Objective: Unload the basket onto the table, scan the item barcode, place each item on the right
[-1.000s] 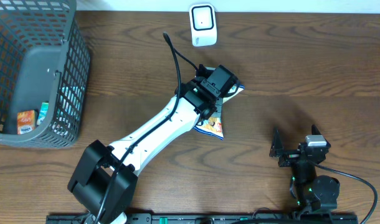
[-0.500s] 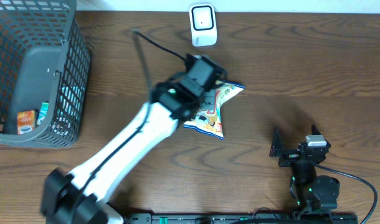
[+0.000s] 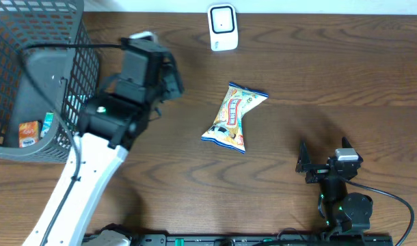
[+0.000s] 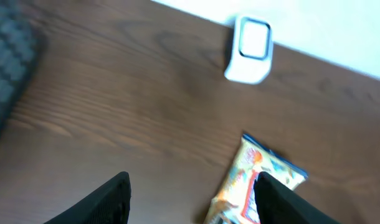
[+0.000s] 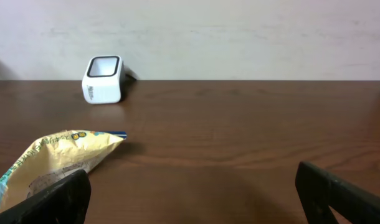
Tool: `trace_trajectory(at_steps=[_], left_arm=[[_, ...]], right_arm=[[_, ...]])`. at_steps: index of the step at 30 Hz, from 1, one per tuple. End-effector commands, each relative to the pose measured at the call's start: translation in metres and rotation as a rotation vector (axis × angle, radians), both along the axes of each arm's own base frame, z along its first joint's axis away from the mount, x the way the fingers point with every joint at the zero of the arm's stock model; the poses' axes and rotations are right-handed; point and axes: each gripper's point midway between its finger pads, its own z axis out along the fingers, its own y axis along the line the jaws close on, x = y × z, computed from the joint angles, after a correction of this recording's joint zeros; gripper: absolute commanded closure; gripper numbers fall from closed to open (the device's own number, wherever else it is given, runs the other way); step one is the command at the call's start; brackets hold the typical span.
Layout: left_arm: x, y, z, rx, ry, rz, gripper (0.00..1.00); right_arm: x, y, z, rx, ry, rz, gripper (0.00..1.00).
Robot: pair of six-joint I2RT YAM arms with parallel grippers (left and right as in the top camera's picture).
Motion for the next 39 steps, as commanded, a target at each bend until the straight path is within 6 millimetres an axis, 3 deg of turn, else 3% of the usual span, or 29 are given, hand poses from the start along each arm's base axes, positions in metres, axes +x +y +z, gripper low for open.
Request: trace_trajectory(at_steps=[1, 11, 18, 25, 31, 37, 39], left_arm=[[0.001, 0.028, 0.013, 0.001, -0.033, 0.061, 0.37], [0.006, 0.079, 0.021, 0.031, -0.059, 0.169, 0.37], [-0.003, 0.116, 0.054, 0.079, -0.169, 0.22, 0.37], [-0.022, 0.179, 0.084, 0.102, -0.263, 0.413, 0.37], [-0.033, 0.237, 0.08, 0.147, -0.242, 0.595, 0.36], [-0.033, 0.266, 0.065, 0.157, -0.194, 0.669, 0.35], [-0.03, 0.273, 0.058, 0.16, -0.175, 0.685, 0.31]], right_arm=[[0.0, 0.0, -0.001, 0.01, 0.002, -0.003, 0.01], [0.0, 0.0, -0.001, 0.01, 0.002, -0.003, 0.01], [0.0, 0.0, -0.001, 0.01, 0.002, -0.003, 0.01], [0.0, 0.0, -0.001, 0.01, 0.003, -0.003, 0.01], [0.0, 0.0, -0.001, 0.01, 0.002, -0.003, 0.01], [0.0, 0.0, -0.001, 0.01, 0.002, -0.003, 0.01], [0.0, 0.0, -0.001, 0.01, 0.002, -0.003, 0.01]])
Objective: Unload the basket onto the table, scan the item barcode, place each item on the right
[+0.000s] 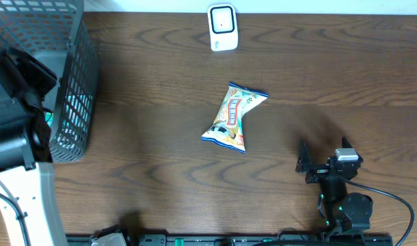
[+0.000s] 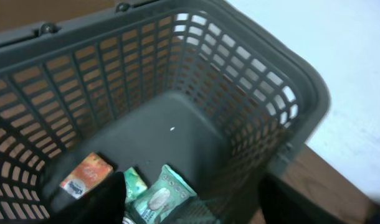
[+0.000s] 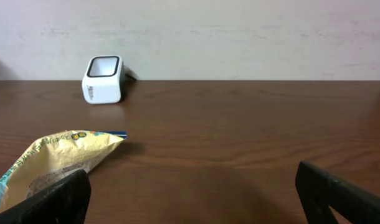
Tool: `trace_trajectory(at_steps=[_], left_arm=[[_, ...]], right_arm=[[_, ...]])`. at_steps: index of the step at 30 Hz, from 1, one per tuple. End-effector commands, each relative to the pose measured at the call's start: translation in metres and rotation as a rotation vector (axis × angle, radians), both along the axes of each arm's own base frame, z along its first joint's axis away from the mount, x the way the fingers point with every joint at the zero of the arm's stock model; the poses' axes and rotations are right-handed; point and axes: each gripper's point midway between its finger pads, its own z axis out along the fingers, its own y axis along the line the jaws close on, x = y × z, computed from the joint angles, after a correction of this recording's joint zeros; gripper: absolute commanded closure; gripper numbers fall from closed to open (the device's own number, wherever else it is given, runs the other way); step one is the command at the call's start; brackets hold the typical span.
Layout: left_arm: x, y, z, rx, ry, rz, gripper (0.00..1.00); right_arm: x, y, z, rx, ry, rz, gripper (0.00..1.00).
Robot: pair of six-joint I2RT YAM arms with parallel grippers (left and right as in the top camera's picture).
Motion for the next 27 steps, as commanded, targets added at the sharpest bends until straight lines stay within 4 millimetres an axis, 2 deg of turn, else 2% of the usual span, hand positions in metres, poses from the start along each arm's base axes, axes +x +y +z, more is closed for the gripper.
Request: trace_trajectory(at_steps=[1, 6, 9, 18, 27], left_arm=[[0.003, 0.019, -0.01, 0.019, 0.04, 0.054, 0.3], [-0.006, 0.058, -0.028, 0.103, 0.145, 0.242, 0.24], [-0.01, 0.07, -0.036, 0.137, 0.195, 0.306, 0.22], [-0.005, 0.073, -0.038, 0.142, 0.193, 0.311, 0.22], [0.007, 0.077, -0.059, 0.256, 0.375, 0.185, 0.22]], right_arm=[[0.0, 0.0, -0.001, 0.01, 0.002, -0.003, 0.01], [0.0, 0.0, -0.001, 0.01, 0.002, -0.003, 0.01], [0.0, 0.0, -0.001, 0.01, 0.003, -0.003, 0.01], [0.0, 0.0, -0.001, 0.01, 0.002, -0.003, 0.01], [0.0, 0.0, -0.001, 0.01, 0.003, -0.003, 0.01]])
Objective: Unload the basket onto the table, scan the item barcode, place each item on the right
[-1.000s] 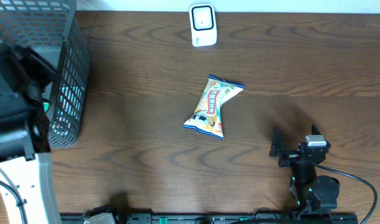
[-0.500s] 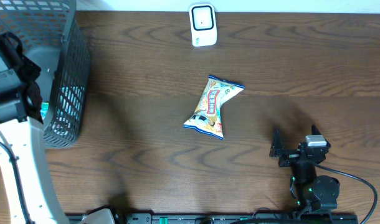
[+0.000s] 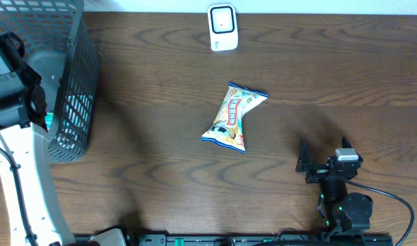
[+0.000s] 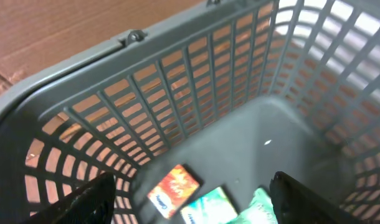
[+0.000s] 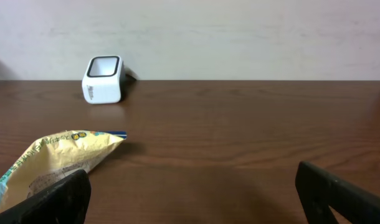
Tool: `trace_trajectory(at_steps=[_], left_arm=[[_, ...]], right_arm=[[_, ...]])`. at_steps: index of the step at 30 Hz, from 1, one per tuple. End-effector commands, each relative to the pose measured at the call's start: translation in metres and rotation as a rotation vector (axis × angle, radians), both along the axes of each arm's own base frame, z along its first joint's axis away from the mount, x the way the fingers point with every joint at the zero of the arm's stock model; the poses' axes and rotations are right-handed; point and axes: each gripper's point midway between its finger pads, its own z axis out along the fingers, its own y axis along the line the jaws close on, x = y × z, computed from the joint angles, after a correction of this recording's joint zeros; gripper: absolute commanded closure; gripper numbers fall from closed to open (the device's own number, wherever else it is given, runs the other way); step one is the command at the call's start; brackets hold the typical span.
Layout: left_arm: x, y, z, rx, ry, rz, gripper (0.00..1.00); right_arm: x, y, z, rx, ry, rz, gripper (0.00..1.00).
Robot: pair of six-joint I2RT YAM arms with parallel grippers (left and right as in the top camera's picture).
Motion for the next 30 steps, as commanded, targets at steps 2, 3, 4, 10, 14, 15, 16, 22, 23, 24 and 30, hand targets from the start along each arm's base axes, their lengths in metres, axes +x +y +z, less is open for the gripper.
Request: trace_trajectory(at_steps=[2, 3, 4, 10, 14, 15, 16, 22, 23, 24, 30], left_arm=[[0.005, 0.007, -0.012, 0.05, 0.121, -0.047, 0.22], [0.006, 0.007, -0.014, 0.057, 0.14, -0.059, 0.22], [0.007, 0.008, -0.015, 0.065, 0.155, -0.07, 0.22], [0.012, 0.012, -0.025, 0.148, 0.327, -0.191, 0.22], [0.008, 0.02, -0.033, 0.139, 0.355, -0.18, 0.22], [0.007, 0.022, -0.034, 0.138, 0.357, -0.175, 0.22], [0.006, 0.023, -0.034, 0.136, 0.358, -0.17, 0.22], [-0.004, 0.037, -0.038, 0.117, 0.361, -0.134, 0.22], [-0.005, 0.038, -0.041, 0.107, 0.36, -0.137, 0.22], [-0.005, 0.039, -0.044, 0.096, 0.361, -0.141, 0.22], [-0.007, 0.042, -0.068, 0.022, 0.386, -0.164, 0.22]], right_arm=[[0.0, 0.0, -0.001, 0.01, 0.002, -0.003, 0.01], [0.0, 0.0, -0.001, 0.01, 0.002, -0.003, 0.01], [0.0, 0.0, -0.001, 0.01, 0.002, -0.003, 0.01], [0.0, 0.0, -0.001, 0.01, 0.002, -0.003, 0.01], [0.0, 0.0, -0.001, 0.01, 0.002, -0.003, 0.01], [0.0, 0.0, -0.001, 0.01, 0.002, -0.003, 0.01], [0.0, 0.0, -0.001, 0.01, 0.002, -0.003, 0.01], [0.0, 0.0, -0.001, 0.01, 0.002, -0.003, 0.01], [0.0, 0.0, -0.001, 0.01, 0.002, -0.003, 0.01], [0.0, 0.0, -0.001, 0.01, 0.003, -0.003, 0.01], [0.0, 0.0, -0.001, 0.01, 0.002, -0.003, 0.01]])
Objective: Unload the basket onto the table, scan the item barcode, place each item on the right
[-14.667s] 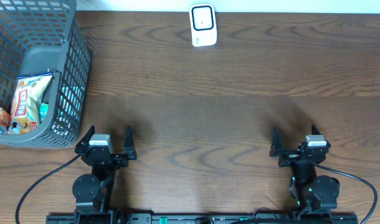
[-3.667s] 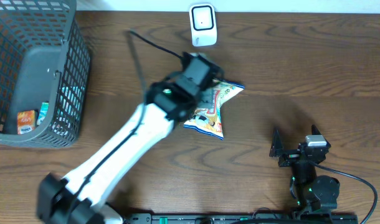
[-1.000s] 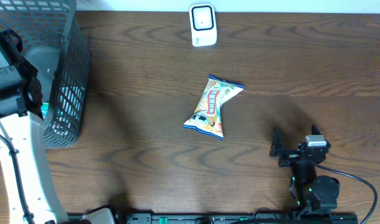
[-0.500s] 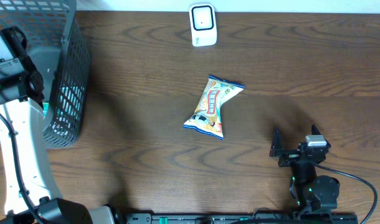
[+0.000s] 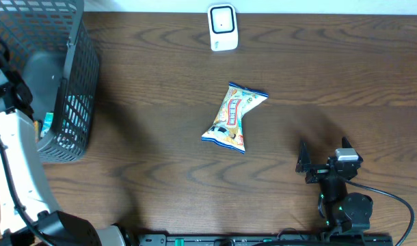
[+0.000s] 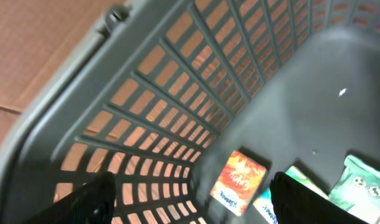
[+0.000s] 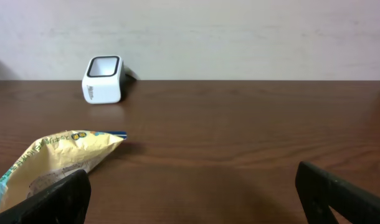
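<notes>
A yellow snack bag (image 5: 234, 116) lies in the middle of the wooden table, and its end shows in the right wrist view (image 7: 50, 163). The white scanner (image 5: 222, 27) stands at the far edge (image 7: 103, 79). My left gripper (image 6: 193, 205) is open inside the grey basket (image 6: 146, 93), its fingers either side of an orange packet (image 6: 240, 182) on the basket floor. Green packets (image 6: 358, 186) lie beside that packet. My right gripper (image 7: 193, 199) rests open and empty near the front edge (image 5: 325, 166), right of the bag.
The mesh basket (image 5: 78, 61) fills the table's far left corner, with my left arm (image 5: 17, 157) reaching up along its left side. Brown cardboard (image 6: 40, 43) shows beyond the basket's wall.
My left gripper has shifted over the basket towards its side wall and sits lower; the orange packet now looks bigger and lies between the fingers. The bag, scanner and right arm are unchanged.
My left gripper was open over the table between the basket and the snack bag. Then it was at the basket, looking in from above. Then it hung over the packets inside, and now it is closer to them. The right arm stayed still throughout.
</notes>
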Tool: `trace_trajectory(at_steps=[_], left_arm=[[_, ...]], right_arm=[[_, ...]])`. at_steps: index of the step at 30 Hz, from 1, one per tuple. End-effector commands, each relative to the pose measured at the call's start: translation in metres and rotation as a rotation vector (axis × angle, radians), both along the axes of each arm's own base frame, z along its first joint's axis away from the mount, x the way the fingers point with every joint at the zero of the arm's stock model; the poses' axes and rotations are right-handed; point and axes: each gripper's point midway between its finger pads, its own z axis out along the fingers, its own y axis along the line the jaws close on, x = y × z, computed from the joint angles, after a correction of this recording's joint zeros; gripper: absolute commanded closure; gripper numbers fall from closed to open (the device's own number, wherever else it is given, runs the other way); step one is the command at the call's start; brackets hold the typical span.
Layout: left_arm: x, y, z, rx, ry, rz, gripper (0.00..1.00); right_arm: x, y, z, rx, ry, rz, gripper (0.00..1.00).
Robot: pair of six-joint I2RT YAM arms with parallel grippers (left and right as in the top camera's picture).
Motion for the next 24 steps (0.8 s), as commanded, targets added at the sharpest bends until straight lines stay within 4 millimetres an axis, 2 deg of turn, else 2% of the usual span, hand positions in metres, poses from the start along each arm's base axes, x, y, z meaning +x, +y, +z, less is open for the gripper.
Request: trace_trajectory(at_steps=[1, 14, 24], left_arm=[[0.002, 0.0, -0.026, -0.058, 0.047, -0.016, 0.23], [0.006, 0.002, -0.04, -0.087, 0.051, 0.002, 0.22], [0.007, 0.001, -0.042, -0.108, 0.023, 0.029, 0.23]], right_arm=[[0.0, 0.0, -0.001, 0.01, 0.002, -0.003, 0.01], [0.0, 0.0, -0.001, 0.01, 0.002, -0.003, 0.01], [0.0, 0.0, -0.001, 0.01, 0.003, -0.003, 0.01]])
